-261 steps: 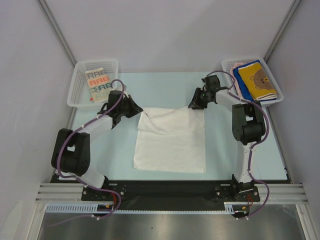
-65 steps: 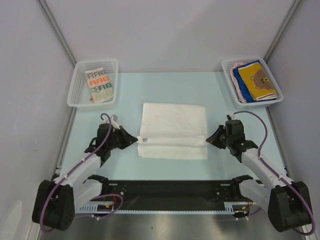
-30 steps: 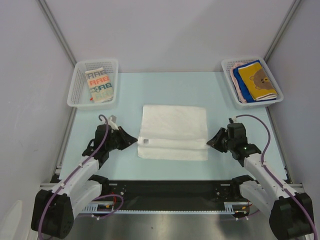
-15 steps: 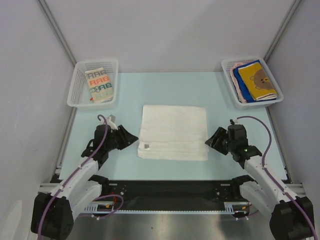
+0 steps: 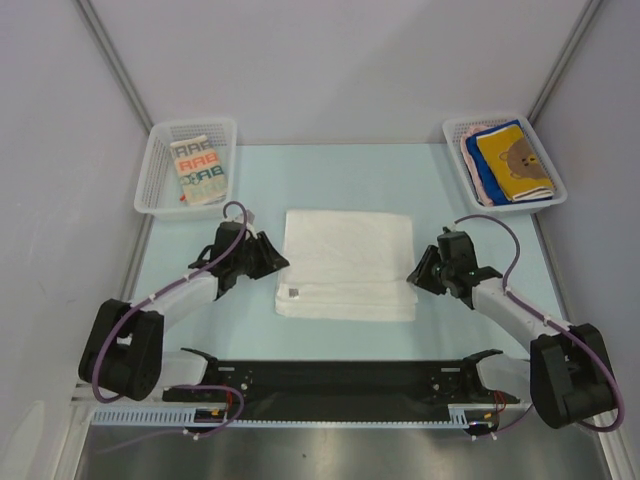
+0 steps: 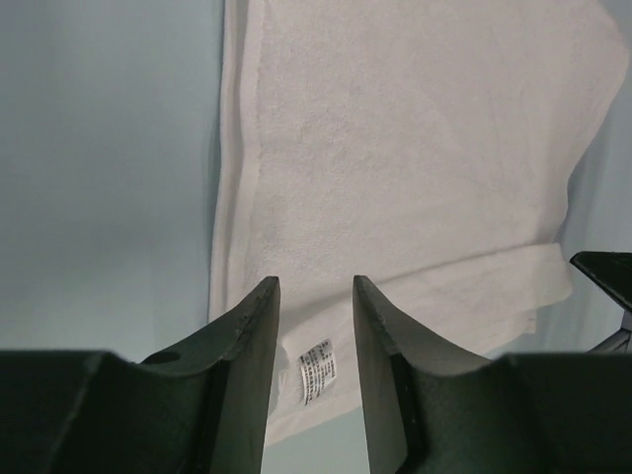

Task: Fold and stack the towels
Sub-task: Fold the towel

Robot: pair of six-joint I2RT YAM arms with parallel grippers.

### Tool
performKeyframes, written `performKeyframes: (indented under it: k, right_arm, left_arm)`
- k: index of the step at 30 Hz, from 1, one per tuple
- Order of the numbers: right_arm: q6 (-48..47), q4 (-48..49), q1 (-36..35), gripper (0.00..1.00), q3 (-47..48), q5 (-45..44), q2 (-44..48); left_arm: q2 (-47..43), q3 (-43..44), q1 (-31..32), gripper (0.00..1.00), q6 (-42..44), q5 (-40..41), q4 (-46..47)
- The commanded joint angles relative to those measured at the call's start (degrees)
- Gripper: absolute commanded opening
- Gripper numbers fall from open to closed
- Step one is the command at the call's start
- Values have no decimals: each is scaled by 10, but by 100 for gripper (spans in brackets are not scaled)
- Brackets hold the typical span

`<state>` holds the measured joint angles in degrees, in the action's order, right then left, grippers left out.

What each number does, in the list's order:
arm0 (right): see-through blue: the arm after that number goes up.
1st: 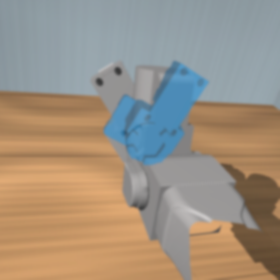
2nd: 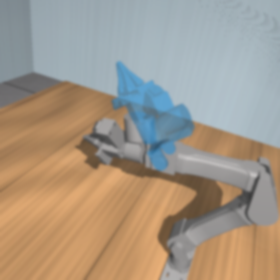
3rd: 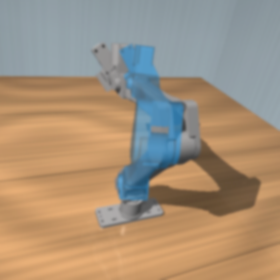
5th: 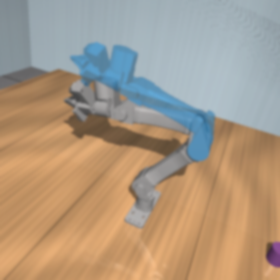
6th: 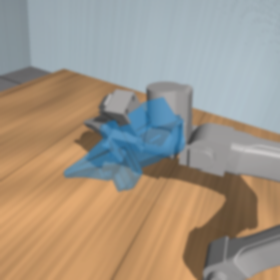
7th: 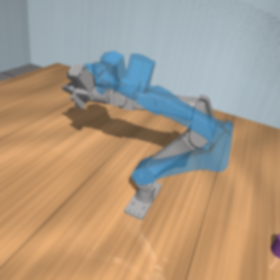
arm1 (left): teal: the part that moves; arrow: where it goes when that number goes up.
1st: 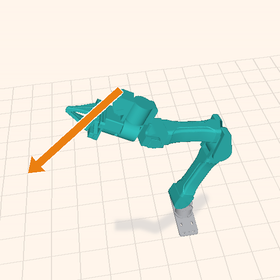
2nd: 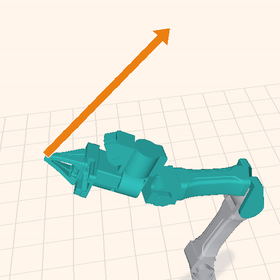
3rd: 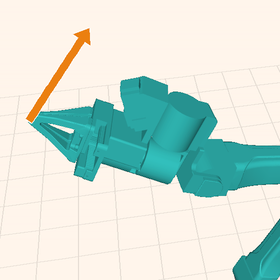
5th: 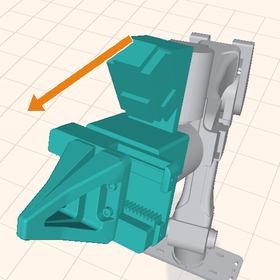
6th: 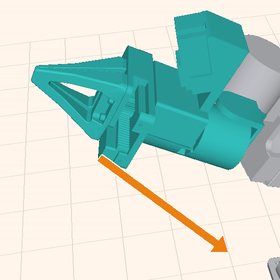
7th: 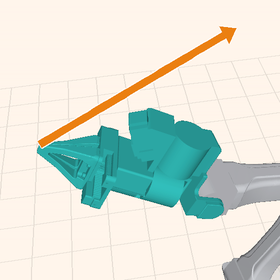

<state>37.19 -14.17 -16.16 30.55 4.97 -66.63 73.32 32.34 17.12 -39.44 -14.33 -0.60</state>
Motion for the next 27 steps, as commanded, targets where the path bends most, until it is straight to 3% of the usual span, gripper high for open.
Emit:
performKeyframes:
  k: [1,17,27]
  right_arm:
    - [-14,27,-19,33,24,-11,-10]
    - [-15,-11,-39,31,8,28,45]
    - [-19,-42,-59,30,-13,26,87]
  left_arm:
    - [16,25,19,41,20,-11,32]
    - [-8,-26,38,39,9,-63,44]
    - [-6,-23,38,46,13,-4,53]
